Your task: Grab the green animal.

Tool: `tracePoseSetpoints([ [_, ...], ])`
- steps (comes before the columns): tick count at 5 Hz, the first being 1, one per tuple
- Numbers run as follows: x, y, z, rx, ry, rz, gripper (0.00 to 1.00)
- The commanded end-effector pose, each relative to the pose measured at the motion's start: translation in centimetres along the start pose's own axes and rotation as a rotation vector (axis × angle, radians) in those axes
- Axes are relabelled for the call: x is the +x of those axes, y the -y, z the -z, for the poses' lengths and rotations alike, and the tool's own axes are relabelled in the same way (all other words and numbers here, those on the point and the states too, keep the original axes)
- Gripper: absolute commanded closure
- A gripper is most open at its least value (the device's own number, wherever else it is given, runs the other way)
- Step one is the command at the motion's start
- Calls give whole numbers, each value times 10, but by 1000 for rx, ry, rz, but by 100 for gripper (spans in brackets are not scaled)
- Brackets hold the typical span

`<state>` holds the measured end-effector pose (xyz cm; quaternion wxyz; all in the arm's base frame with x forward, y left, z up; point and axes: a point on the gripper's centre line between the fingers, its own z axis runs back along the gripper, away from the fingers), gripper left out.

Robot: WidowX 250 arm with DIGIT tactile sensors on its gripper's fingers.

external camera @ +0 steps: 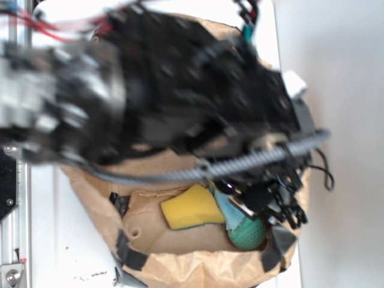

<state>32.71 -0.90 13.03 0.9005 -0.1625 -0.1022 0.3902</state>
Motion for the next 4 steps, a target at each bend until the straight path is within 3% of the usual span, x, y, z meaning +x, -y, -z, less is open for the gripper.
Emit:
tracePoseSetpoints([
  [1,10,-18,-32,-33,69,-10,45],
  [2,10,-14,-11,5,111,-13,0],
  [3,3,-13,11,23,156,8,0],
  [4,3,-3,25,0,196,16,0],
])
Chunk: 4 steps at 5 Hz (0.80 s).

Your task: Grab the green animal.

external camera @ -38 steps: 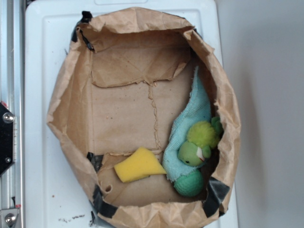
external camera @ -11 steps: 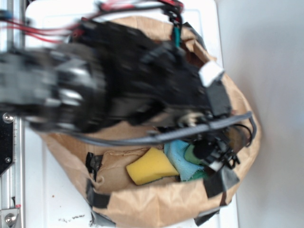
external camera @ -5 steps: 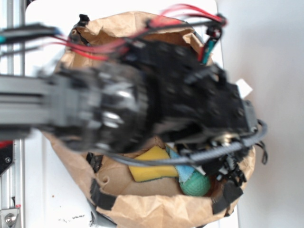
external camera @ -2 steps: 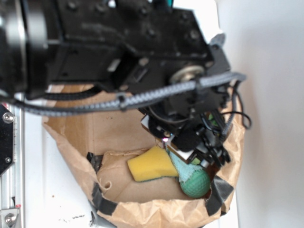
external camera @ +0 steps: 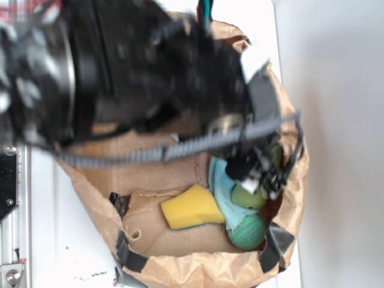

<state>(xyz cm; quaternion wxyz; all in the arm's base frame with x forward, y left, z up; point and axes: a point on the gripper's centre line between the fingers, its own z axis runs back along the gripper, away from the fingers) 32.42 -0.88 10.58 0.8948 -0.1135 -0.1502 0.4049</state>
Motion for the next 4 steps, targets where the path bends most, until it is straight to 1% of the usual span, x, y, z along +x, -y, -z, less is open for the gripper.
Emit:
tracePoseSetpoints([
  [1,11,21,12,-64,74,4,0],
  [2,16,35,21,-48,104,-15,0],
  [3,21,43,39,1,137,-26,0],
  [4,23,45,49,55,136,-36,0],
])
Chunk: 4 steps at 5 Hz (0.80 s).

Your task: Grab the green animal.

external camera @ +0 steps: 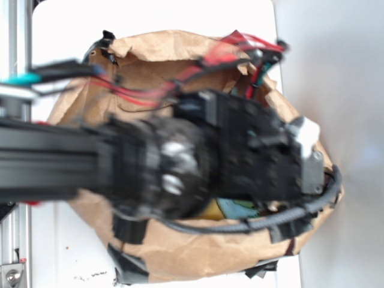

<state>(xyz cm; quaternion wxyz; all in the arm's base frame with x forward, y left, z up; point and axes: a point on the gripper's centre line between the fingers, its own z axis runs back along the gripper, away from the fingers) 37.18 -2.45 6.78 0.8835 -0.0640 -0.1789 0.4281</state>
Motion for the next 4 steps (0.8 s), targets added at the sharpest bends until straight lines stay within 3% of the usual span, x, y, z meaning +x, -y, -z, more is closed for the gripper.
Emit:
tracePoseSetpoints([
  [1,11,13,11,71,29,-8,0],
  [2,10,9,14,95,14,-11,100],
  [4,15,2,8,84,-5,-27,100],
])
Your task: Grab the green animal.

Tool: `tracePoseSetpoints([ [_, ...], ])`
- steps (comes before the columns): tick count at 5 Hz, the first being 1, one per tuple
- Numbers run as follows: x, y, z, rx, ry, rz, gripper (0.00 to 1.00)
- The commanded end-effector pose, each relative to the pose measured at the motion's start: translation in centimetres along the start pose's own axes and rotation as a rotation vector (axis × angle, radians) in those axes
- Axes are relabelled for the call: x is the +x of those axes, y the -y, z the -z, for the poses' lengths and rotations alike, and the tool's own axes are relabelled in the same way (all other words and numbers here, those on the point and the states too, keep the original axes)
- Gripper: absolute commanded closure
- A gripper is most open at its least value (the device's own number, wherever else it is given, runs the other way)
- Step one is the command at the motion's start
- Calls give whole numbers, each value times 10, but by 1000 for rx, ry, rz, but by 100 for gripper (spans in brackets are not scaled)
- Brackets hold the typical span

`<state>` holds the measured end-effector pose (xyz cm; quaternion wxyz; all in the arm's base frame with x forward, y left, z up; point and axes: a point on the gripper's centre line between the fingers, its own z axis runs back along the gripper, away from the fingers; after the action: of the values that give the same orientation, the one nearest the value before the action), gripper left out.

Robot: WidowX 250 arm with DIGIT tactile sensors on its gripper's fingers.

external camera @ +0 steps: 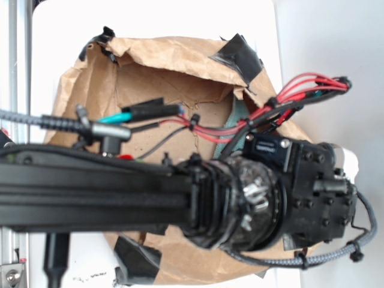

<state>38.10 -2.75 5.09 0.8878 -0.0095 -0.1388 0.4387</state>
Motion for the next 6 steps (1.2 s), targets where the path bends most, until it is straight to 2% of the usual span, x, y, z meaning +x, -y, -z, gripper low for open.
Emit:
tracePoseSetpoints([
  [1,17,-8,-14,-59,10,-28,100],
  [2,17,-13,-24,-83,-7,-21,100],
  [3,25,-25,-53,-105,-71,-6,100],
  [4,33,-36,-76,-107,-131,-9,100],
  [6,38,-53,-100,-94,-196,33,100],
])
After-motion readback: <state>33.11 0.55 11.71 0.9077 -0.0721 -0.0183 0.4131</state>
